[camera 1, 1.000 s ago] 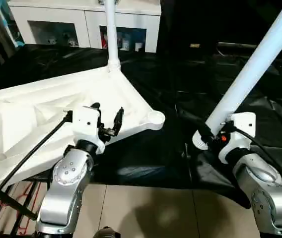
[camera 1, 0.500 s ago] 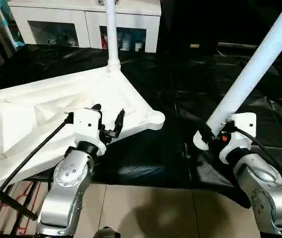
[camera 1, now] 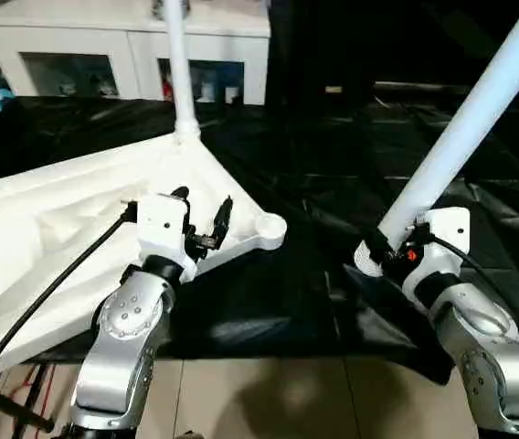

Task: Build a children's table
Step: Insert table leg to table base

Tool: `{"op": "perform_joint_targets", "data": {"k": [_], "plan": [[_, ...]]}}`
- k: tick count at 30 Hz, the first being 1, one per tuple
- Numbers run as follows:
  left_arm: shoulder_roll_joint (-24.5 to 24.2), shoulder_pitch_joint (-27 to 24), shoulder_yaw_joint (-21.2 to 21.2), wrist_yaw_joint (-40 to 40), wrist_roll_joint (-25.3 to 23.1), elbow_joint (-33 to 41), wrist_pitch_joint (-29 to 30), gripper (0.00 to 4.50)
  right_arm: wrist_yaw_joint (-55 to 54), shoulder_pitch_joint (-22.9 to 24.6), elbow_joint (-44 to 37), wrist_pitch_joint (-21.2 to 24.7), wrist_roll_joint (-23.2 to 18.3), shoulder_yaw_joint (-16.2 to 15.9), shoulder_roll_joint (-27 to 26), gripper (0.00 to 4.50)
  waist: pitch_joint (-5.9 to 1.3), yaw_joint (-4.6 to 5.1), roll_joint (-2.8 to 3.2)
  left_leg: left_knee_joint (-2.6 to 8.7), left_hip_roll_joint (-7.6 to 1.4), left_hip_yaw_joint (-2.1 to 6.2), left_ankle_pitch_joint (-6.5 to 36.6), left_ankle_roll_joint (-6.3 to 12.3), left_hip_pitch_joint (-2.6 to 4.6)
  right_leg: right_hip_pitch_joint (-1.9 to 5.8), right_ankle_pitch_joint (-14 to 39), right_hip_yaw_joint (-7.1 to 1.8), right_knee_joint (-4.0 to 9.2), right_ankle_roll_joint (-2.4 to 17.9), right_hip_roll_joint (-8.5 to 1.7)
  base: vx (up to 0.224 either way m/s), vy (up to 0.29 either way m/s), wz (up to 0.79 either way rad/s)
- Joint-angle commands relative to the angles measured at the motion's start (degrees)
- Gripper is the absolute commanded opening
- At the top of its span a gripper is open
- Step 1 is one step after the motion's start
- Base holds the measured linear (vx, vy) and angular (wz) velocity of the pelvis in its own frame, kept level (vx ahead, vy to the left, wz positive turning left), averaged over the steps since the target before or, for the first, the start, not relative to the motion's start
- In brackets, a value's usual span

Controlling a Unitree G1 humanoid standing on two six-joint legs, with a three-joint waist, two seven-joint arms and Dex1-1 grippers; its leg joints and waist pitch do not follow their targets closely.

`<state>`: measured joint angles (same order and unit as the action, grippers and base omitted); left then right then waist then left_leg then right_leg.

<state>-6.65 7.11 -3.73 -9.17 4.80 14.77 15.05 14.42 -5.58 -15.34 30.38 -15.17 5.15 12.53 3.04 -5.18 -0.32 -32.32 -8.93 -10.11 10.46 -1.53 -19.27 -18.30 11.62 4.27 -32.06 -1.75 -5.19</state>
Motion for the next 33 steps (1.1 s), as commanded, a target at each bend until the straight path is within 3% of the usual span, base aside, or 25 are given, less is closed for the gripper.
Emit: {"op": "perform_joint_targets", "data": {"k": [1,8,9,10,11,12,13,14,15,16,17,18,19,20,21,22,23,25,26,27,28,29,30,32,33], "plan": [[0.04,0.91,-0.06,-0.03,-0.04,-0.72,0.82,3.82,0.2,-1.7,0.54,-0.54,0.17,0.1,0.26,1.91,-3.68,-0.41,-0.24,4.42,-3.36,1.25,18.82,2.88,0.8,1.8,15.57,-2.01,3.43,9.44,-2.86,0.065,-0.016,0.02],[0.01,1.93,0.0,-0.18,-0.28,-1.37,0.52,3.82,1.02,-2.01,0.78,-1.84,0.74,-0.92,0.71,1.91,-4.27,-1.07,-0.27,3.2,-2.83,0.91,7.45,8.17,0.67,2.92,4.18,-1.67,1.74,13.59,-2.35,0.064,-0.006,0.01],[0.1,1.96,0.0,-0.1,-0.27,-1.33,0.53,3.82,1.15,-1.88,0.56,-1.81,0.72,-1.05,0.81,1.91,-4.01,-1.4,-0.92,2.67,-1.73,1.8,5.07,11.1,-2.1,4.55,2.99,-0.74,2.08,12.75,-3.0,0.06,0.003,0.01],[0.17,2.03,0.0,-0.03,-0.27,-1.34,0.56,3.82,1.2,-1.87,0.48,-1.72,0.65,-1.07,0.86,1.91,-4.45,-1.6,0.0,2.14,-1.67,2.03,3.17,13.75,-1.88,4.76,4.97,0.17,2.65,11.57,-3.89,0.0,0.0,0.0],[0.19,1.99,-0.07,0.01,-0.34,-1.32,0.62,3.82,1.22,-1.8,0.46,-1.64,0.79,-1.2,0.98,1.91,-4.11,-1.69,-0.6,1.29,-0.7,3.01,0.77,16.65,-4.39,6.19,4.41,1.36,3.12,10.2,-4.39,0.004,0.005,0.37],[0.24,1.68,-0.25,0.04,-0.43,-1.17,0.64,3.82,1.59,-1.53,0.49,-1.93,1.55,-2.01,1.55,1.91,-4.45,-1.44,0.5,0.61,-0.43,4.03,-3.23,19.2,-4.09,6.42,4.08,2.94,3.24,8.26,-4.23,0.004,0.005,0.37],[0.27,1.51,-0.31,0.04,-0.44,-1.07,0.63,3.82,1.78,-1.42,0.49,-2.07,1.86,-2.37,1.77,1.91,-4.35,-1.19,0.82,0.37,-0.26,4.66,-4.93,20.16,-3.87,6.38,4.01,3.68,3.08,7.76,-3.6,0.047,0.01,0.56],[0.26,1.45,-0.32,0.04,-0.45,-1.0,0.72,3.82,1.74,-1.48,0.5,-2.0,1.83,-2.39,1.69,1.91,-4.14,-0.9,1.17,0.27,0.14,5.92,-7.2,21.4,-3.21,6.52,4.9,4.72,2.98,6.94,-2.39,0.074,0.014,0.63],[0.22,1.41,-0.32,0.04,-0.47,-0.96,0.79,3.82,1.55,-1.55,0.48,-1.81,1.65,-2.22,1.48,1.91,-4.17,-0.41,1.65,0.61,0.08,7.99,-8.76,23.15,-1.02,5.83,6.07,5.53,2.0,6.88,-0.72,0.074,0.014,0.63],[0.21,1.41,-0.32,0.03,-0.47,-0.96,0.83,3.82,1.34,-1.59,0.5,-1.51,1.33,-1.91,1.22,1.91,-4.73,1.04,2.78,0.53,-3.32,8.77,-9.2,22.95,4.16,1.81,7.75,4.37,-0.43,7.42,0.72,0.094,-0.015,0.49],[0.19,1.45,-0.32,0.02,-0.47,-1.0,0.87,3.82,1.13,-1.64,0.61,-1.14,0.88,-1.46,0.93,1.91,-3.71,1.52,1.51,1.73,-8.02,12.41,-2.56,24.85,6.4,-3.13,10.71,1.04,-5.64,6.07,0.03,0.069,-0.042,0.19],[0.17,1.52,-0.31,0.0,-0.47,-1.05,0.9,3.82,1.09,-1.68,0.77,-1.03,0.67,-1.21,0.85,1.91,-3.5,1.31,1.31,1.96,-7.74,12.61,-2.46,25.98,6.12,-3.82,9.95,0.27,-6.35,4.74,-0.26,0.069,-0.042,0.19],[0.17,1.52,-0.31,0.0,-0.47,-1.05,0.9,3.82,1.09,-1.68,0.77,-1.03,0.67,-1.21,0.85,1.91,-3.41,0.91,1.06,1.64,-7.25,11.97,-1.81,25.91,5.79,-4.37,8.59,-0.65,-6.13,3.91,-0.73,0.0,0.0,0.0],[0.14,1.58,-0.31,-0.04,-0.46,-1.1,0.93,3.82,1.21,-1.69,0.9,-1.13,0.69,-1.19,0.94,1.91,-2.7,0.58,-0.52,1.33,-3.78,8.92,4.01,21.79,2.87,-2.18,5.0,-2.83,-1.9,4.58,-2.55,-0.021,-0.072,0.14],[0.12,1.66,-0.31,-0.1,-0.48,-1.13,1.0,3.82,1.3,-1.64,0.99,-1.3,0.73,-1.23,1.1,1.91,-2.26,-1.45,-1.95,-1.32,0.68,4.36,8.31,15.06,-1.3,2.57,11.36,-6.11,2.47,7.54,-5.93,-0.021,-0.072,0.14],[0.06,1.71,-0.38,-0.26,-0.51,-1.09,1.14,3.82,1.41,-1.49,1.01,-1.42,0.69,-1.24,1.31,1.91,-1.66,-2.36,-1.93,-2.77,0.27,4.14,8.18,11.77,-2.42,3.96,21.67,-7.2,4.51,7.77,-8.52,-0.008,-0.081,0.08],[0.01,1.69,-0.44,-0.32,-0.49,-1.04,1.21,3.82,1.44,-1.39,0.99,-1.47,0.73,-1.25,1.37,1.91,-2.66,-3.36,-1.18,-2.19,-1.22,3.75,3.99,6.05,-3.18,5.54,28.77,-6.57,4.05,9.27,-7.42,0.0,-0.054,0.01],[-0.12,1.65,-0.56,-0.48,-0.47,-0.99,1.3,3.82,1.43,-1.25,1.0,-1.51,0.8,-1.27,1.42,1.91,-2.7,-2.95,-0.37,0.35,-1.93,3.16,3.88,4.77,-2.24,4.4,23.98,-4.26,2.99,9.92,-4.23,0.0,-0.027,0.01],[-0.26,1.57,-0.7,-0.73,-0.47,-0.9,1.44,3.82,1.34,-1.1,0.97,-1.48,0.88,-1.29,1.41,1.91,-2.75,-2.22,0.13,1.47,-2.35,3.04,7.35,4.38,-0.69,3.15,19.1,-3.02,2.04,10.75,-2.06,0.0,0.0,0.0],[-0.31,1.55,-0.73,-0.82,-0.46,-0.86,1.49,3.82,1.31,-1.03,0.91,-1.41,0.89,-1.3,1.38,1.91,-3.3,-1.94,0.9,2.02,-2.86,3.08,11.3,4.16,0.89,2.63,16.51,-2.56,1.36,12.4,-1.7,0.0,0.0,0.0],[-0.33,1.54,-0.74,-0.87,-0.44,-0.84,1.52,3.82,1.3,-0.98,0.87,-1.36,0.89,-1.31,1.36,1.91,-3.36,-1.66,1.11,2.28,-3.1,3.2,12.68,4.38,1.49,2.37,14.68,-2.4,1.11,13.12,-1.57,0.0,0.0,0.0],[-0.36,1.55,-0.75,-1.02,-0.4,-0.81,1.62,3.82,1.28,-0.74,0.66,-1.28,0.88,-1.38,1.28,1.91,-3.3,-1.31,1.35,2.63,-3.55,3.29,14.33,4.63,1.5,2.59,12.11,-2.16,0.94,14.02,-1.57,0.0,0.0,0.0],[-0.37,1.6,-0.77,-1.13,-0.38,-0.83,1.72,3.82,1.22,-0.59,0.56,-1.33,0.88,-1.43,1.22,1.91,-3.42,-1.3,1.29,2.75,-3.63,3.05,16.09,4.68,2.12,2.42,10.8,-2.22,1.0,14.61,-1.68,0.0,0.0,0.0],[-0.43,1.67,-0.83,-1.23,-0.36,-0.85,1.83,3.82,1.14,-0.44,0.45,-1.42,0.88,-1.48,1.14,1.91,-4.01,-1.53,1.11,2.5,-3.1,2.54,12.22,5.85,1.36,3.57,6.22,-2.27,1.0,14.57,-1.98,0.0,0.0,0.0],[-0.51,1.72,-0.91,-1.26,-0.31,-0.87,1.88,3.82,1.09,-0.36,0.39,-1.48,0.89,-1.48,1.05,1.91,-4.14,-1.54,1.2,2.27,-2.61,2.4,8.98,6.71,0.51,4.23,4.0,-2.3,1.02,13.9,-1.97,0.0,0.0,0.0]]}}
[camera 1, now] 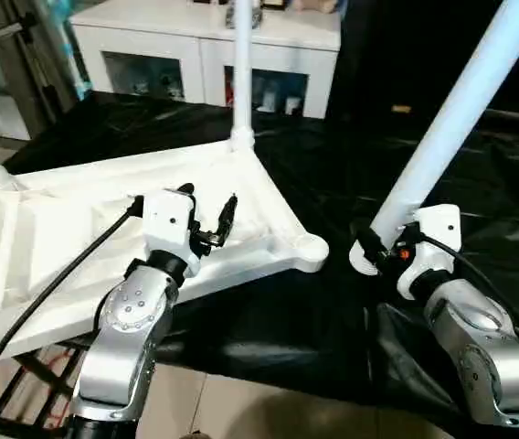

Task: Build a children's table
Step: Insert table leg to table base

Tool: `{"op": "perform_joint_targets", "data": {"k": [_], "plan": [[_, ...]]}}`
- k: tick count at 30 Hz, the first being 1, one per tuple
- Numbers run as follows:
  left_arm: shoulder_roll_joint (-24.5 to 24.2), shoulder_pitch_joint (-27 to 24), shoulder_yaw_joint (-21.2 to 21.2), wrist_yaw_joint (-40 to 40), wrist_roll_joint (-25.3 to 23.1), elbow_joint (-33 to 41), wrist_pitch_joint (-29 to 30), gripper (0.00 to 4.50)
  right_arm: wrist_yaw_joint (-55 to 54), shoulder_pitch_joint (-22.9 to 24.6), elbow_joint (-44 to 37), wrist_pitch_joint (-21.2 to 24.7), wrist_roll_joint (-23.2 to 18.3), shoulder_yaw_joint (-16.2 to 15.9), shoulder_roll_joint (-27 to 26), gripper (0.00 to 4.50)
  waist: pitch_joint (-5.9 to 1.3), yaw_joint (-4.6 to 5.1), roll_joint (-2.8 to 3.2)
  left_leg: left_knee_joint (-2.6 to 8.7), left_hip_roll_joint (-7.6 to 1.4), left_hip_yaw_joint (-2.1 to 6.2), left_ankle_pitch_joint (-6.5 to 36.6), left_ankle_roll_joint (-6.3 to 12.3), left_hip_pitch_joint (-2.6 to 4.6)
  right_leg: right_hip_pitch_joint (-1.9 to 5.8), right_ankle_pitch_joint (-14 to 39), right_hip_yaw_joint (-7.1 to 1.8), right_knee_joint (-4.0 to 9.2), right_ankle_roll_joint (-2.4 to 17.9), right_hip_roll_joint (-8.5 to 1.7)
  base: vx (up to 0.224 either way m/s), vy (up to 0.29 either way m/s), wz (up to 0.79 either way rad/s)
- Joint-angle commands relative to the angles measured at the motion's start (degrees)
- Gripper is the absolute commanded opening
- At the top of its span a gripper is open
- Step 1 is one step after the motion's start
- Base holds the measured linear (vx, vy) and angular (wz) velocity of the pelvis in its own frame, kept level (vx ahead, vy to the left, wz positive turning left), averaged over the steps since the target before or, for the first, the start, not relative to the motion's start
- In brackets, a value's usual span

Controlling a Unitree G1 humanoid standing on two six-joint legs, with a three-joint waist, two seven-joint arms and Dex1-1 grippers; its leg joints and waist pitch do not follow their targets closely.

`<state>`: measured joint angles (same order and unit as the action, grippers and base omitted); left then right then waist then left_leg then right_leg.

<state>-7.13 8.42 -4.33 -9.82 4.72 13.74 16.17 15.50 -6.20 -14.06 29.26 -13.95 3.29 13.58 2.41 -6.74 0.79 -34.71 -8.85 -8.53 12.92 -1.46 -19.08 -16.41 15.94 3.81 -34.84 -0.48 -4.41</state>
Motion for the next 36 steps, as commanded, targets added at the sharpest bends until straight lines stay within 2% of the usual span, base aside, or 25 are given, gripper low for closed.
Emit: {"op": "perform_joint_targets", "data": {"k": [1,3,4,6,7,9,11,12,13,14,16,18,21,22,24,27,28,29,30,31,32,33,34,35,36], "plan": [[-0.16,0.5,-0.29,-0.75,-0.12,0.08,0.79,3.82,-0.12,0.3,-0.85,-0.47,-0.34,0.37,-0.27,1.91,-3.56,-0.09,0.01,4.52,-2.53,0.77,5.23,6.95,0.08,2.55,-0.94,-1.82,3.83,12.23,-2.77,0.051,0.021,0.03],[-0.36,0.65,-0.24,-0.91,0.04,-0.04,0.85,3.82,-0.22,0.28,-0.73,-0.62,-0.25,0.3,-0.55,1.91,-3.8,-0.2,0.0,4.25,-2.19,0.72,1.73,8.1,-0.25,3.05,-2.16,-1.64,3.91,11.07,-2.65,0.053,0.013,0.01],[-0.52,0.76,-0.14,-1.06,0.14,-0.13,0.9,3.82,-0.28,0.17,-0.61,-0.74,-0.24,0.17,-0.74,1.91,-3.81,-0.26,0.15,4.25,-2.22,0.79,1.06,8.38,-0.18,3.0,-2.36,-1.54,3.87,10.9,-2.61,0.053,0.006,0.02],[-0.68,0.92,0.03,-1.23,0.25,-0.24,1.01,3.82,-0.35,-0.01,-0.51,-0.92,-0.23,-0.01,-0.94,1.91,-3.95,-0.17,0.09,3.97,-2.2,1.04,-1.68,9.87,-0.08,2.9,-4.16,-1.31,3.5,10.42,-2.2,0.034,0.0,0.01],[-0.77,1.11,0.19,-1.34,0.37,-0.4,1.04,3.82,-0.39,-0.21,-0.4,-1.0,-0.2,-0.13,-1.06,1.91,-3.93,-0.2,0.26,3.95,-2.22,1.08,-1.97,10.18,0.02,2.79,-4.25,-1.26,3.46,10.48,-2.2,0.0,0.0,0.0],[-0.65,1.53,0.58,-1.5,0.93,-0.67,1.12,3.82,-0.44,-0.55,-0.15,-1.22,-0.1,-0.24,-1.15,1.91,-3.85,-0.19,0.19,3.89,-2.25,1.11,-2.43,11.11,0.14,2.76,-3.87,-1.2,3.49,10.99,-2.18,0.0,0.0,0.0],[-0.48,1.54,0.67,-1.4,1.06,-0.76,1.12,3.82,-0.35,-0.59,-0.07,-1.31,-0.12,-0.17,-1.07,1.91,-3.76,-0.34,0.07,3.86,-2.17,0.97,-2.24,11.1,-0.17,3.06,-2.95,-1.28,3.66,11.23,-2.35,0.0,0.0,0.0],[-0.29,1.52,0.77,-1.29,1.22,-0.88,1.11,3.82,-0.29,-0.65,0.03,-1.36,-0.13,-0.09,-1.03,1.91,-3.7,-0.41,-0.17,3.86,-2.14,0.84,-1.91,10.84,-0.34,3.26,-2.12,-1.37,3.85,11.19,-2.43,0.0,0.0,0.0],[-0.23,1.44,0.77,-1.27,1.22,-0.95,1.06,3.82,-0.23,-0.68,0.12,-1.45,-0.04,-0.09,-1.01,1.91,-3.73,-0.46,-0.07,3.88,-2.14,0.83,-1.92,10.69,-0.37,3.31,-1.78,-1.37,3.89,11.12,-2.46,0.0,0.0,0.0],[-0.15,1.2,0.69,-1.26,1.11,-1.22,0.83,3.82,-0.04,-0.88,0.47,-1.7,0.2,-0.16,-0.96,1.91,-3.59,-0.49,-0.35,3.99,-2.23,0.82,-1.55,10.33,-0.4,3.34,-0.58,-1.37,4.0,10.91,-2.43,0.0,0.0,0.0],[-0.1,1.0,0.58,-1.27,0.99,-1.4,0.67,3.82,0.09,-1.12,0.76,-1.82,0.33,-0.2,-0.97,1.91,-3.58,-0.47,-0.34,4.08,-2.36,0.86,-1.28,10.1,-0.21,3.2,0.24,-1.29,4.04,10.8,-2.42,0.0,0.0,0.0],[0.1,0.93,0.55,-1.19,0.97,-1.44,0.67,3.82,0.48,-1.53,0.97,-1.88,0.25,-0.36,-0.81,1.91,-3.57,-0.39,-0.6,4.14,-2.48,0.92,-1.16,10.13,-0.03,3.12,0.41,-1.28,4.05,10.4,-2.36,0.0,0.0,0.0],[0.29,0.86,0.55,-1.04,1.06,-1.31,0.73,3.82,0.74,-1.89,1.21,-1.93,0.23,-0.54,-0.64,1.91,-3.56,-0.52,-0.6,4.11,-2.4,0.84,-1.25,10.11,-0.18,3.22,0.73,-1.34,4.11,10.11,-2.48,0.0,0.0,0.0],[0.31,0.82,0.56,-1.02,1.08,-1.28,0.72,3.82,0.78,-1.94,1.26,-1.96,0.23,-0.57,-0.61,1.91,-3.56,-0.51,-0.8,4.09,-2.38,0.81,-1.34,10.13,-0.21,3.25,0.67,-1.36,4.14,10.0,-2.45,0.0,0.0,0.0],[0.39,0.65,0.62,-0.98,1.18,-1.14,0.75,3.82,0.94,-2.0,1.43,-2.04,0.14,-0.64,-0.58,1.91,-3.6,-0.67,-0.75,4.05,-2.32,0.81,-1.7,10.19,-0.24,3.26,0.6,-1.35,4.09,9.66,-2.44,0.0,0.0,0.0],[0.43,0.38,0.6,-0.98,1.13,-0.9,0.75,3.82,1.48,-2.1,1.74,-2.63,0.68,-1.18,-0.11,1.91,-3.62,-0.87,-0.99,4.0,-2.29,0.83,-2.26,10.53,-0.24,3.24,0.21,-1.34,4.03,9.26,-2.39,0.0,0.0,0.0],[0.43,0.27,0.58,-0.97,1.09,-0.78,0.77,3.82,1.6,-2.05,1.77,-2.82,1.28,-1.68,0.21,1.91,-3.18,-1.5,-1.78,3.2,-0.87,1.56,-3.46,13.52,-3.47,5.19,-0.28,-0.24,5.05,7.64,-3.2,0.0,0.0,0.0],[0.43,0.22,0.58,-0.98,1.04,-0.71,0.82,3.82,1.53,-2.03,1.92,-3.01,1.77,-2.03,0.35,1.91,-3.93,-1.54,-0.85,2.56,-0.68,1.97,-6.0,16.51,-3.21,5.31,-1.65,0.73,5.22,5.35,-3.95,-0.018,0.002,0.18],[0.41,0.2,0.57,-1.0,1.04,-0.67,0.86,3.82,1.51,-2.0,1.95,-2.99,1.81,-2.08,0.34,1.91,-3.92,-1.33,-0.53,2.35,-0.71,2.48,-7.22,17.49,-3.39,5.36,-1.42,1.43,5.21,4.75,-3.8,-0.018,0.002,0.18],[0.38,0.15,0.56,-1.04,1.03,-0.59,0.92,3.82,1.49,-1.95,2.02,-2.95,1.88,-2.19,0.31,1.91,-3.88,-1.45,-0.27,2.08,-0.42,2.97,-8.27,18.41,-3.82,5.72,-1.14,2.24,5.55,3.87,-3.77,-0.004,0.005,0.4],[0.26,0.01,0.52,-1.14,0.97,-0.4,1.05,3.82,1.69,-1.76,2.08,-3.32,2.29,-2.77,0.41,1.91,-3.71,-1.16,-0.08,1.85,0.07,4.25,-9.73,19.95,-4.34,6.26,-0.64,3.82,5.84,2.43,-3.57,0.009,0.003,0.49],[0.2,-0.06,0.5,-1.19,0.95,-0.32,1.1,3.82,1.62,-1.58,1.98,-3.39,2.34,-2.92,0.27,1.91,-3.8,-1.02,0.65,1.86,0.51,5.22,-10.92,20.35,-3.44,6.45,-0.09,5.0,5.81,1.17,-2.85,0.009,0.003,0.49],[0.19,-0.07,0.49,-1.2,0.95,-0.32,1.11,3.82,1.58,-1.55,1.96,-3.38,2.33,-2.93,0.22,1.91,-3.71,-0.61,0.84,2.15,0.4,6.28,-11.57,21.06,-2.59,6.12,0.48,5.59,5.25,1.11,-2.04,0.06,0.002,0.56],[0.16,-0.1,0.48,-1.24,0.96,-0.29,1.15,3.82,1.35,-1.4,1.86,-3.28,2.1,-2.76,-0.14,1.91,-3.64,0.51,0.96,3.04,0.49,9.8,-13.69,24.56,0.05,4.66,2.61,6.19,3.1,0.97,0.63,0.085,-0.005,0.54],[0.08,-0.12,0.45,-1.35,0.96,-0.26,1.24,3.82,0.77,-1.18,1.8,-2.92,1.4,-2.02,-1.0,1.91,-3.72,2.07,1.72,3.25,-6.62,13.32,-9.76,26.9,7.6,-3.39,9.42,3.06,-2.39,3.17,0.35,0.085,-0.005,0.54]]}}
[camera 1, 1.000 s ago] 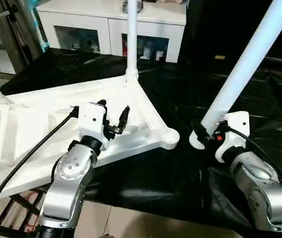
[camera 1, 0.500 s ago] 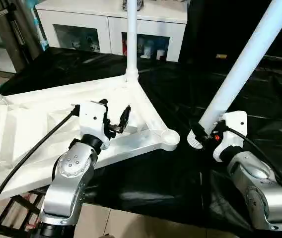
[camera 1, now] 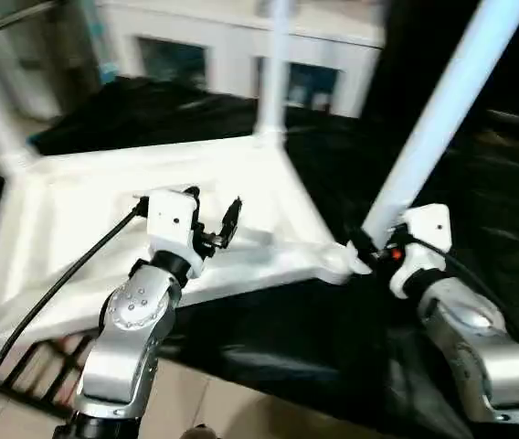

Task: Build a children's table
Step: Insert table leg to table base

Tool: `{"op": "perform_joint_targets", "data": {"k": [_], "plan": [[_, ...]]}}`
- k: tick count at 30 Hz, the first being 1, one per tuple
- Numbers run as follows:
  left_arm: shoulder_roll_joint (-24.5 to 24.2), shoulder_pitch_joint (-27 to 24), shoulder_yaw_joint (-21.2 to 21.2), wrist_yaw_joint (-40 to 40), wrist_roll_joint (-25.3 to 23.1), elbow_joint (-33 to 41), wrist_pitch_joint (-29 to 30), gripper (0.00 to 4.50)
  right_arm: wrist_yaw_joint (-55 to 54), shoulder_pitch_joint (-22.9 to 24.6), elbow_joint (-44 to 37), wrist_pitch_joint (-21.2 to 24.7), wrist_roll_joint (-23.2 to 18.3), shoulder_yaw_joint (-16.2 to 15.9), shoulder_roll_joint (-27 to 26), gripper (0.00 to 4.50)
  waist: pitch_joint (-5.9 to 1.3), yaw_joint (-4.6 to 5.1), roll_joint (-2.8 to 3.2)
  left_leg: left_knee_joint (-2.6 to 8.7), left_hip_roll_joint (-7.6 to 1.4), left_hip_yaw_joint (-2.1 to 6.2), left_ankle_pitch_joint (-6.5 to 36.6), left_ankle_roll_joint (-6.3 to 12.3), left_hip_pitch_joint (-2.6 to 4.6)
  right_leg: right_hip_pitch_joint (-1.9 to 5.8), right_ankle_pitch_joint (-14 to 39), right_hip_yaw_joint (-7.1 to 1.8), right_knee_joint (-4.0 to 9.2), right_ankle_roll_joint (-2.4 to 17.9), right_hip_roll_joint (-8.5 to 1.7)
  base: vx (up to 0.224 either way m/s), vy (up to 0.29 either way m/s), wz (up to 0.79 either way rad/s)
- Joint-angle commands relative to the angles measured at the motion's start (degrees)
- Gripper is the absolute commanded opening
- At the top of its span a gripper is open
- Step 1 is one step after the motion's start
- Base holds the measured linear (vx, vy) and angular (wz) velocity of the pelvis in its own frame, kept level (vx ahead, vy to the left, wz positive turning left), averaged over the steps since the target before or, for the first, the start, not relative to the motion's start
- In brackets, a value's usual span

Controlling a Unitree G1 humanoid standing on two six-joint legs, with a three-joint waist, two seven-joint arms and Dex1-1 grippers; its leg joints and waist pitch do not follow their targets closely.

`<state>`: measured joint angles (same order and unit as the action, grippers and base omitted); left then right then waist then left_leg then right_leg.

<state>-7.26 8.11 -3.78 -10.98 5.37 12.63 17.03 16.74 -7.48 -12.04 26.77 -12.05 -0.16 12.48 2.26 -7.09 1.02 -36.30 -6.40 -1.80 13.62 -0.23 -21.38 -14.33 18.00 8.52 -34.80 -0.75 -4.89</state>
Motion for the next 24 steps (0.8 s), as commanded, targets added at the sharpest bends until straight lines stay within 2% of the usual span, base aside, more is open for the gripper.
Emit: {"op": "perform_joint_targets", "data": {"k": [1,2,3,4,5,6,7,8,9,10,11,12,13,14,15,16,17,18,19,20,21,22,23,24], "plan": [[0.18,0.2,-0.13,-0.24,0.3,0.84,0.4,3.82,-0.64,0.17,-0.21,-0.32,-0.6,1.58,-0.01,1.91,-3.56,2.39,0.95,5.38,-10.3,7.35,-9.39,26.64,9.47,-6.22,7.84,-3.11,-4.11,3.13,0.21,0.046,-0.023,0.29],[0.15,0.2,-0.15,-0.3,0.28,0.86,0.45,3.82,-0.82,0.26,-0.22,-0.2,-0.68,1.76,-0.08,1.91,-3.15,1.76,0.78,5.26,-9.76,6.09,-5.7,26.18,8.34,-7.76,5.18,-4.91,-5.46,1.54,-0.3,0.0,0.0,0.0],[0.16,0.23,-0.17,-0.42,0.22,0.85,0.47,3.82,-0.89,0.37,-0.24,-0.31,-0.62,1.74,0.02,1.91,-2.79,1.79,0.01,5.94,-7.96,4.61,-0.15,23.42,6.91,-7.53,0.86,-6.43,-3.88,0.89,-1.11,0.0,0.0,0.0],[0.17,0.27,-0.21,-0.51,0.19,0.82,0.49,3.82,-0.96,0.53,-0.31,-0.47,-0.54,1.77,0.09,1.91,-2.01,1.71,-0.82,6.04,-6.05,2.98,4.08,20.46,5.24,-6.33,-1.01,-7.52,-1.07,1.33,-1.78,-0.029,-0.054,0.1],[0.2,0.33,-0.26,-0.59,0.18,0.76,0.5,3.82,-1.08,0.7,-0.39,-0.71,-0.32,1.79,0.22,1.91,-0.92,-0.3,-3.23,3.56,-1.5,-1.62,10.55,12.66,1.63,-2.01,9.25,-11.74,5.4,1.71,-5.58,-0.037,-0.094,0.09],[0.19,0.35,-0.29,-0.6,0.2,0.77,0.53,3.82,-1.1,0.78,-0.43,-0.76,-0.3,1.81,0.28,1.91,-1.46,-2.15,-2.86,-0.76,-1.41,-2.61,4.9,7.02,0.12,0.89,26.71,-13.94,7.65,1.93,-9.57,-0.037,-0.094,0.09],[0.17,0.38,-0.38,-0.66,0.2,0.72,0.54,3.82,-1.14,0.93,-0.52,-0.55,-0.4,1.94,0.34,1.91,-1.44,-2.86,-2.79,-1.09,-1.96,-2.89,2.82,4.96,-0.41,1.09,30.96,-14.09,8.01,2.73,-9.76,-0.031,-0.091,0.03],[0.13,0.4,-0.46,-0.69,0.22,0.71,0.56,3.82,-1.15,1.02,-0.6,-0.36,-0.44,2.04,0.34,1.91,-1.29,-3.05,-2.18,1.44,-2.59,-3.53,-0.31,2.49,-0.94,0.99,29.69,-11.65,7.17,5.66,-6.45,0.0,0.0,0.0],[0.12,0.41,-0.54,-0.75,0.27,0.69,0.59,3.82,-1.17,1.18,-0.72,0.02,-0.96,2.46,0.11,1.91,-1.49,-2.86,-1.57,2.95,-3.1,-4.04,-0.12,1.98,0.06,0.44,27.39,-10.36,6.89,7.0,-5.14,0.0,0.0,0.0],[0.12,0.41,-0.54,-0.75,0.27,0.69,0.59,3.82,-1.17,1.18,-0.72,0.02,-0.96,2.46,0.11,1.91,-1.81,-2.0,0.26,4.58,-4.72,-5.47,4.95,-2.24,4.81,-3.12,26.32,-11.19,6.41,6.98,-1.26,0.0,0.0,0.0],[0.11,0.43,-0.59,-0.87,0.31,0.65,0.63,3.82,-1.13,1.29,-0.88,0.26,-1.17,2.81,-0.1,1.91,-0.81,0.31,-0.56,7.24,-7.89,-4.3,18.49,-6.01,8.2,-6.0,17.07,-9.11,2.95,8.02,1.58,-0.016,0.02,-0.27],[0.12,0.5,-0.63,-0.98,0.33,0.55,0.65,3.82,-1.39,1.4,-1.08,0.28,-0.91,3.0,-0.13,1.91,-2.1,-0.23,1.27,8.32,-10.37,-4.35,26.64,-7.75,11.78,-8.05,10.45,-8.26,0.29,9.44,0.77,-0.016,0.02,-0.27],[0.12,0.52,-0.64,-1.01,0.34,0.52,0.67,3.82,-1.45,1.42,-1.12,0.32,-0.91,3.03,-0.12,1.91,-2.25,0.28,1.04,8.75,-10.7,-4.64,28.33,-7.69,12.25,-8.22,6.9,-7.79,-0.6,9.83,0.39,0.022,0.021,-0.52],[0.17,0.71,-0.69,-1.17,0.29,0.31,0.7,3.82,-1.89,1.64,-1.42,0.57,-1.02,3.27,-0.1,1.91,-2.1,0.47,0.48,8.98,-10.21,-5.9,28.39,-6.58,11.46,-7.75,2.52,-7.44,-0.38,10.21,-0.32,0.054,0.015,-0.48],[0.21,0.75,-0.69,-1.21,0.25,0.25,0.7,3.82,-1.99,1.69,-1.47,0.61,-1.11,3.31,-0.09,1.91,-1.67,0.45,-0.65,7.83,-7.37,-8.83,27.14,-6.28,10.18,-6.75,2.43,-8.77,1.91,12.71,-0.71,0.054,0.015,-0.48],[0.35,0.89,-0.72,-1.27,0.15,0.05,0.67,3.82,-2.22,1.87,-1.69,0.69,-1.58,3.53,-0.2,1.91,-2.05,-1.6,-2.95,5.03,-2.59,-8.93,16.38,-2.97,2.21,0.55,1.35,-11.69,3.83,11.8,-2.21,0.059,0.012,-0.52],[0.37,0.96,-0.79,-1.27,0.16,-0.06,0.63,3.82,-2.24,1.94,-1.88,0.68,-1.48,3.45,-0.06,1.91,-3.14,-2.35,-2.75,2.81,-2.78,-7.19,4.59,0.8,-0.25,2.36,-5.27,-14.07,4.0,10.61,-5.34,0.107,0.002,-0.32],[0.39,1.14,-0.91,-1.31,0.24,-0.26,0.58,3.82,-2.22,1.88,-2.0,0.77,-1.4,3.39,0.06,1.91,-4.02,-2.92,-2.0,2.76,-3.0,-6.25,-0.53,1.66,-0.92,2.57,-10.78,-13.53,2.68,10.07,-4.97,0.107,0.002,-0.32],[0.4,1.21,-0.93,-1.3,0.26,-0.33,0.56,3.82,-2.24,1.79,-1.97,0.78,-1.31,3.36,0.11,1.91,-4.36,-2.25,-1.57,3.47,-3.2,-5.49,-8.68,2.24,-1.18,0.65,-24.18,-11.67,0.28,8.12,-2.25,0.112,-0.009,-0.04],[0.4,1.28,-0.95,-1.28,0.29,-0.4,0.54,3.82,-2.2,1.71,-1.92,0.81,-1.24,3.44,0.05,1.91,-5.25,-1.7,-1.19,2.6,-3.25,-4.89,-17.25,1.97,-0.37,-0.7,-37.69,-10.37,-1.82,6.44,-0.3,0.063,-0.007,-0.01],[0.42,1.34,-0.97,-1.25,0.29,-0.44,0.55,3.82,-2.16,1.54,-1.84,0.83,-1.17,3.5,0.02,1.91,-5.32,-1.67,-1.06,2.03,-3.24,-4.79,-20.81,1.45,-0.15,-1.37,-43.47,-10.2,-2.48,5.92,0.26,0.063,-0.007,-0.01],[0.43,1.37,-0.96,-1.25,0.29,-0.47,0.56,3.82,-2.16,1.48,-1.81,0.84,-1.15,3.52,0.01,1.91,-5.62,-2.1,-0.77,1.21,-3.38,-4.69,-25.75,0.29,0.5,-2.46,-51.42,-9.89,-3.12,4.94,0.98,0.0,0.0,0.0],[0.5,1.44,-0.89,-1.25,0.3,-0.51,0.57,3.82,-2.05,1.19,-1.67,0.85,-1.19,3.56,0.01,1.91,-5.9,-2.31,-0.87,0.84,-3.55,-4.68,-27.24,-0.16,0.71,-2.56,-53.82,-9.99,-3.43,4.73,1.03,0.0,0.0,0.0],[0.57,1.44,-0.82,-1.28,0.29,-0.5,0.57,3.82,-1.99,1.07,-1.63,0.85,-1.26,3.55,0.04,1.91,-5.5,-2.72,-0.6,1.05,-3.91,-4.61,-25.52,-1.92,0.41,-3.26,-52.86,-9.78,-3.26,4.58,0.94,0.0,0.0,0.0]]}}
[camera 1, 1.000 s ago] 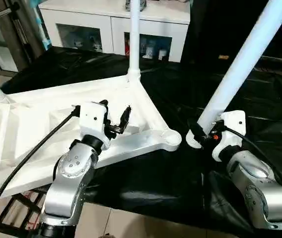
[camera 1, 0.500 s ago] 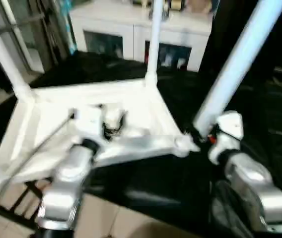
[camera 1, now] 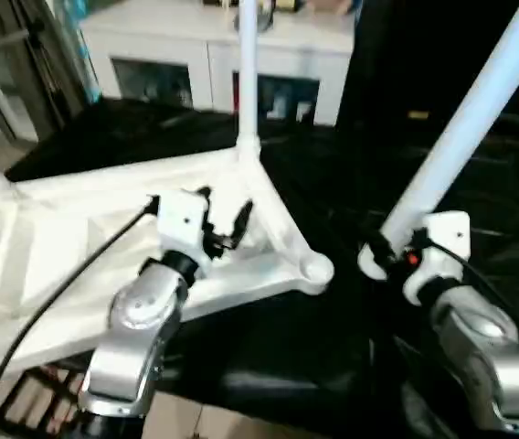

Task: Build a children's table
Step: Insert table leg to table base

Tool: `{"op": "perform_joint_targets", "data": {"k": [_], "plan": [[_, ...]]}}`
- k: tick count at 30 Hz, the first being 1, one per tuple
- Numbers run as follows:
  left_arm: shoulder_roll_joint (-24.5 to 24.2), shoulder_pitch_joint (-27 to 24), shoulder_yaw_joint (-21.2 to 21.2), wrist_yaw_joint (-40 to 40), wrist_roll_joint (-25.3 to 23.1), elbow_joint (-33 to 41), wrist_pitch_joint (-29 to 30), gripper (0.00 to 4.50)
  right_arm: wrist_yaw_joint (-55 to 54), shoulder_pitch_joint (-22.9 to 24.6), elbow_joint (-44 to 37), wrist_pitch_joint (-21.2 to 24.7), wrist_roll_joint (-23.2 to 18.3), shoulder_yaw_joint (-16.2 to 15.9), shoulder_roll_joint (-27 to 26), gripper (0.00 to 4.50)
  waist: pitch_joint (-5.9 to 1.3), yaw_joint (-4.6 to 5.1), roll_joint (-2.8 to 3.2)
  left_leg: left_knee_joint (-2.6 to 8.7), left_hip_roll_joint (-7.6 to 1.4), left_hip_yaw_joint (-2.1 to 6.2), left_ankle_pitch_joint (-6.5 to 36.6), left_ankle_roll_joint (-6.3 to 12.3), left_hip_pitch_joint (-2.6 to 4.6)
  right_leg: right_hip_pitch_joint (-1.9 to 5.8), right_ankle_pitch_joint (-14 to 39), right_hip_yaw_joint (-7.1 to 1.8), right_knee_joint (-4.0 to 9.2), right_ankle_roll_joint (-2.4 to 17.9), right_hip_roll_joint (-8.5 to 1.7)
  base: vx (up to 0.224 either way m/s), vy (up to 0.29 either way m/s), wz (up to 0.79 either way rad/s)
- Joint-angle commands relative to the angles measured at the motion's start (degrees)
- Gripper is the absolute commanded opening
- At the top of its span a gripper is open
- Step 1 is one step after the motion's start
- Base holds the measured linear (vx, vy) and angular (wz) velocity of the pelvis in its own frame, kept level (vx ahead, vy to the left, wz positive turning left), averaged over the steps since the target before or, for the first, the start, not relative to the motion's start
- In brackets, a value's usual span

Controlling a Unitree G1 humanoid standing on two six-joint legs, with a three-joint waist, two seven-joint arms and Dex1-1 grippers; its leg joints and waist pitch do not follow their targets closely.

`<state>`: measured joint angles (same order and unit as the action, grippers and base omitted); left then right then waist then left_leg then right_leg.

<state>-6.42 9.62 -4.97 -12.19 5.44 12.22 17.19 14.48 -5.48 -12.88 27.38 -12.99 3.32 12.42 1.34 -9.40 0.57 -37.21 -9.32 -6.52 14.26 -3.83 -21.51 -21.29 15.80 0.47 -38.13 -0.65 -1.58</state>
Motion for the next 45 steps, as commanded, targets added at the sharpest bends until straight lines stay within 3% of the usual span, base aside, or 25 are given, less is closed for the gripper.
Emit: {"op": "perform_joint_targets", "data": {"k": [1,2,3,4,5,6,7,8,12,14,15,16,17,18,19,20,22,23,24,25,26,30,34,35,45], "plan": [[-0.25,-0.12,0.45,-0.12,0.33,0.0,0.57,3.82,0.39,-1.02,-0.77,0.28,-0.49,0.1,0.09,1.91,-3.99,-0.53,-0.24,2.69,-1.54,0.17,-20.31,-0.33,0.31,3.43,-44.19,-1.61,0.78,4.46,-3.01,0.0,0.0,0.0],[-0.19,-0.22,0.6,-0.22,0.57,0.19,0.97,3.82,0.7,-1.24,-0.68,0.36,-0.88,0.16,0.09,1.91,-3.78,-0.82,-0.43,3.01,-1.96,0.15,-16.7,-1.08,0.63,3.03,-39.78,-1.54,1.37,4.64,-3.37,0.0,0.0,0.0],[-0.21,-0.23,0.62,-0.43,0.78,0.19,1.34,3.82,0.93,-1.36,-0.75,0.76,-1.42,0.35,0.05,1.91,-3.07,-0.79,-0.59,3.98,-2.5,0.11,-8.24,-2.24,0.88,2.66,-29.09,-1.62,2.46,5.31,-4.12,0.0,0.0,0.0],[-0.25,-0.23,0.62,-0.57,0.92,0.16,1.58,3.82,1.08,-1.44,-0.81,1.05,-1.79,0.48,0.02,1.91,-2.62,-0.96,-0.13,4.8,-2.97,0.18,-1.08,-3.21,1.15,2.29,-18.17,-1.58,3.28,5.95,-4.7,-0.07,-0.015,0.07],[-0.39,-0.32,0.66,-1.48,1.75,0.3,1.38,3.82,1.38,-1.55,-1.02,2.02,-2.76,0.82,-0.12,1.91,-2.41,-0.92,-0.13,5.13,-3.17,0.19,1.78,-3.36,1.27,2.16,-13.54,-1.62,3.65,6.21,-4.94,-0.086,-0.009,0.02],[-0.51,-0.36,0.79,-2.65,3.03,0.47,1.51,3.82,1.59,-1.7,-1.13,2.87,-3.51,1.09,-0.19,1.91,-1.91,-1.08,-0.76,5.73,-3.03,-0.04,5.31,-3.4,1.34,2.2,-6.15,-1.84,4.3,6.41,-5.21,-0.086,-0.009,0.02],[-1.39,0.18,0.44,-5.87,5.1,0.14,1.91,3.82,2.07,-2.24,-0.67,3.53,-4.31,1.4,-0.24,1.91,-1.72,-1.11,-0.93,6.03,-3.04,-0.22,7.07,-3.31,1.53,2.03,-2.5,-1.89,4.7,6.22,-5.26,-0.092,-0.001,0.03],[-1.47,0.24,0.38,-6.08,5.16,0.08,1.95,4.17,2.07,-2.28,-0.61,3.49,-4.26,1.38,-0.21,1.91,-1.27,-1.15,-1.15,6.74,-3.03,-0.72,12.02,-3.0,2.11,1.59,8.5,-2.2,5.86,5.68,-5.84,-0.088,-0.004,0.03],[-5.19,3.22,-3.16,-14.1,5.24,-3.61,3.55,4.42,2.09,-4.16,2.24,2.14,-2.49,1.05,0.76,1.91,-1.17,-1.23,-1.28,7.37,-2.98,-0.96,12.48,-2.86,2.27,0.97,14.28,-2.27,6.61,4.15,-5.97,-0.078,-0.008,0.01],[-6.91,5.2,-5.19,-18.34,5.17,-6.19,4.34,4.42,1.85,-5.21,3.31,2.91,-2.69,1.53,1.12,1.91,-1.32,-1.29,-1.21,7.37,-2.96,-1.02,11.55,-3.15,2.01,1.05,14.33,-2.3,6.54,3.92,-6.14,-0.058,-0.007,0.0],[-8.4,7.33,-7.44,-21.72,4.32,-9.37,4.53,4.42,2.36,-5.7,3.61,4.18,-3.13,1.72,1.98,1.91,-1.4,-1.5,-0.64,7.32,-3.03,-0.97,11.44,-3.34,2.17,0.75,13.76,-2.26,6.38,4.07,-6.15,-0.053,-0.005,-0.01],[-8.99,8.18,-8.36,-23.01,3.95,-10.67,4.59,4.42,2.6,-5.86,3.68,4.71,-3.31,1.78,2.35,1.91,-1.26,-1.47,-0.94,7.37,-2.9,-1.11,11.58,-3.15,2.27,0.61,14.29,-2.29,6.81,3.73,-6.02,0.0,0.0,0.0],[-9.66,9.64,-9.74,-24.49,2.77,-13.08,4.05,4.42,3.07,-6.09,3.92,4.99,-3.09,1.58,3.11,1.91,-1.51,-1.63,-0.53,7.39,-2.8,-0.97,11.71,-3.38,2.24,0.71,13.3,-2.27,6.36,4.09,-6.0,0.0,0.0,0.0],[-9.87,11.33,-10.77,-25.71,1.78,-15.94,3.42,4.42,3.79,-6.33,4.36,4.56,-2.51,1.22,4.0,1.91,-1.59,-1.55,-0.75,7.42,-2.92,-0.97,10.91,-3.42,1.79,1.08,11.32,-2.22,6.24,4.36,-6.15,0.0,0.0,0.0],[-9.75,11.98,-10.97,-26.1,1.65,-17.01,3.42,4.42,4.02,-6.43,4.57,4.28,-2.2,1.07,4.33,1.91,-1.7,-1.6,-0.18,7.31,-2.89,-0.95,10.21,-3.59,1.78,1.02,10.17,-2.21,6.14,4.5,-6.13,0.0,0.0,0.0],[-9.55,13.07,-11.49,-26.97,1.46,-18.76,3.57,4.42,4.46,-6.48,4.9,3.6,-1.79,0.93,4.83,1.91,-1.93,-1.48,-0.56,7.07,-2.93,-1.08,8.71,-3.62,1.66,1.22,6.33,-2.17,5.86,5.37,-6.1,0.0,0.0,0.0],[-9.04,16.24,-13.67,-29.88,0.86,-23.67,4.69,4.42,6.01,-6.33,5.65,2.58,-1.32,0.82,6.31,1.91,-2.42,-1.56,0.13,6.53,-2.74,-1.16,6.17,-3.42,1.47,1.44,0.42,-2.0,5.2,6.73,-6.02,0.0,0.0,0.0],[-8.73,17.37,-14.46,-30.8,0.57,-25.58,5.11,4.42,6.84,-6.17,5.63,2.96,-1.54,0.77,6.96,1.91,-2.73,-1.62,-0.09,6.17,-2.69,-1.24,3.71,-2.92,1.21,1.68,-4.26,-1.93,4.75,7.45,-5.89,0.0,0.0,0.0],[-8.33,18.44,-15.04,-31.06,0.03,-27.6,5.42,4.42,7.41,-6.01,5.48,3.29,-1.59,0.68,7.53,1.91,-2.94,-1.67,0.26,5.91,-2.66,-1.24,2.09,-2.66,1.1,1.7,-7.16,-1.88,4.42,7.82,-5.81,0.0,0.0,0.0],[-7.95,19.69,-15.56,-30.73,-0.7,-29.9,5.86,4.42,7.68,-5.9,5.37,3.21,-1.47,0.59,8.05,1.91,-2.93,-1.58,0.01,5.8,-2.57,-1.35,0.85,-2.15,0.89,1.75,-9.51,-1.81,4.36,8.05,-5.64,0.0,0.0,0.0],[-7.44,20.87,-15.84,-29.95,-1.56,-32.2,5.19,4.27,7.61,-5.82,5.28,2.82,-1.33,0.76,8.34,1.91,-3.02,-1.6,0.25,5.5,-2.44,-1.43,-0.14,-1.39,0.68,1.74,-12.54,-1.7,4.21,8.44,-5.51,0.0,0.0,0.0],[-6.29,23.06,-15.51,-29.28,-1.72,-36.1,4.44,4.04,7.17,-5.56,5.02,2.74,-1.67,1.6,8.54,1.91,-2.81,-1.66,0.44,5.55,-2.5,-1.39,1.19,-0.4,0.34,2.04,-9.07,-1.68,4.5,9.29,-5.89,0.0,0.0,0.0],[-6.3,24.68,-16.42,-32.62,-1.85,-38.79,4.77,3.73,7.39,-4.56,4.14,2.85,-1.84,1.75,8.62,1.91,-2.57,-1.51,1.09,5.85,-2.79,-1.28,3.84,-0.8,0.55,1.66,-3.89,-1.72,5.01,9.68,-5.98,0.0,0.0,0.0],[-6.22,25.0,-16.45,-32.83,-1.87,-39.47,4.99,3.51,7.47,-4.45,4.04,2.81,-1.83,1.67,8.66,1.91,-2.5,-1.57,0.96,5.99,-2.89,-1.3,4.96,-1.07,0.62,1.69,-2.28,-1.8,5.19,9.8,-6.07,0.0,0.0,0.0],[-6.01,28.07,-16.59,-35.59,-3.1,-44.74,2.85,2.73,8.53,-4.49,3.41,2.81,-1.86,1.07,9.56,1.91,-2.44,-1.66,1.35,6.07,-2.94,-1.21,4.86,-0.96,0.5,1.64,-2.28,-1.83,5.29,9.88,-6.13,0.0,0.0,0.0]]}}
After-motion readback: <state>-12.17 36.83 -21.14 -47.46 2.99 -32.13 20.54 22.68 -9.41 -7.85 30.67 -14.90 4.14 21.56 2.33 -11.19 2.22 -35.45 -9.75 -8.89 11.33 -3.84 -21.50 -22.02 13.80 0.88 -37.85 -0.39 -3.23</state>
